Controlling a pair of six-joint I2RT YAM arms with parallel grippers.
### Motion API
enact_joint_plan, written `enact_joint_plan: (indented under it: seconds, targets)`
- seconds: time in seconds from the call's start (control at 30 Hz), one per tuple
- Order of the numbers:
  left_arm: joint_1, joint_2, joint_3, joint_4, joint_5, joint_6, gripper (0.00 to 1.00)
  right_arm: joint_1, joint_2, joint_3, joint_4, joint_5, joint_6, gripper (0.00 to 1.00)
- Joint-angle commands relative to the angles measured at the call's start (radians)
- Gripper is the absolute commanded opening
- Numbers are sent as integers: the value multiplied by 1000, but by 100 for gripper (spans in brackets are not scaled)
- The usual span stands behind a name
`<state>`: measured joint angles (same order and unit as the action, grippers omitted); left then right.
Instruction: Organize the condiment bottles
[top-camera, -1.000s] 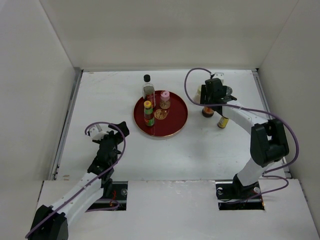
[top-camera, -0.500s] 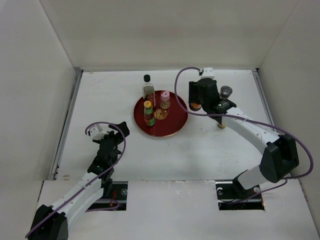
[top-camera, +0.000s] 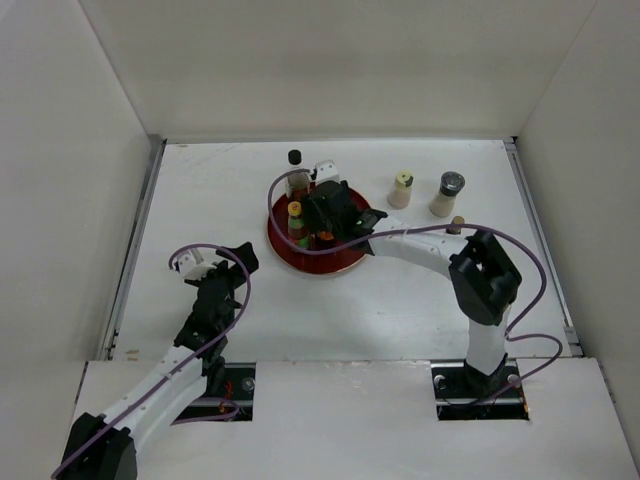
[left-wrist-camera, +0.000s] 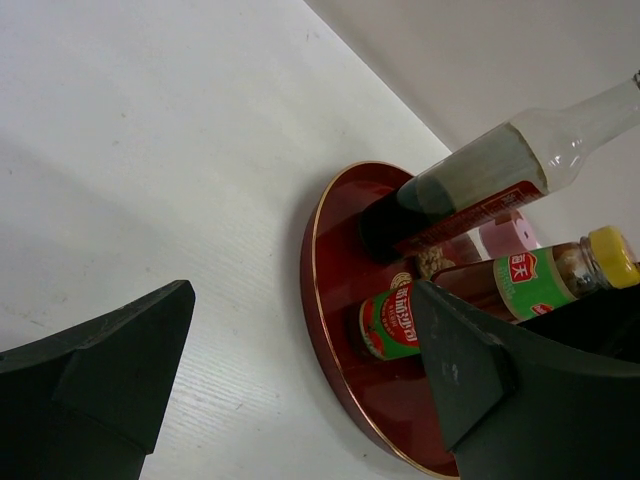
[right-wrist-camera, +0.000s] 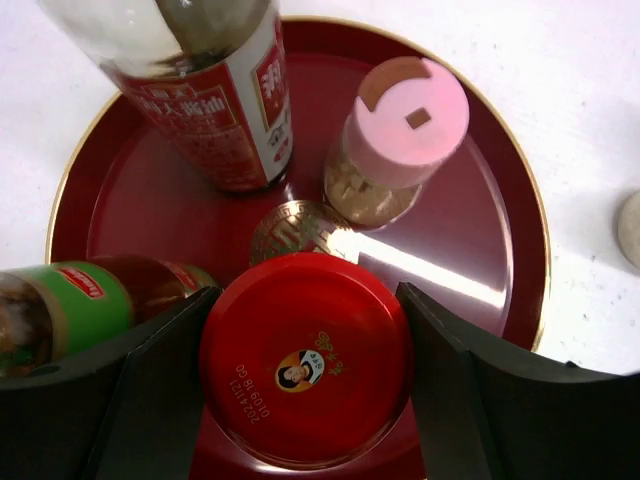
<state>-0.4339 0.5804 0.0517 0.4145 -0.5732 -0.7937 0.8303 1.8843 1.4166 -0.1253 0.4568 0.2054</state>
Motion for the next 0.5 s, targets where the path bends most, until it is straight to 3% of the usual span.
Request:
enact_joint_plan:
  seconds: [0.0,0.07,0.2,0.47]
  targets:
    - [10,-7,-7,33,10,-7,90,-6,-30,87,147,71,-9,58]
    - [10,-5,-3,32,18,-7,90,-6,-24,76,148,74,-9,63]
    - [10,1,-6,38,13,-7,90,-3,-53,27,153,74,8,84]
    - [14,12,2,35,24,-7,90,-55,-256,-97,127,72,25,93]
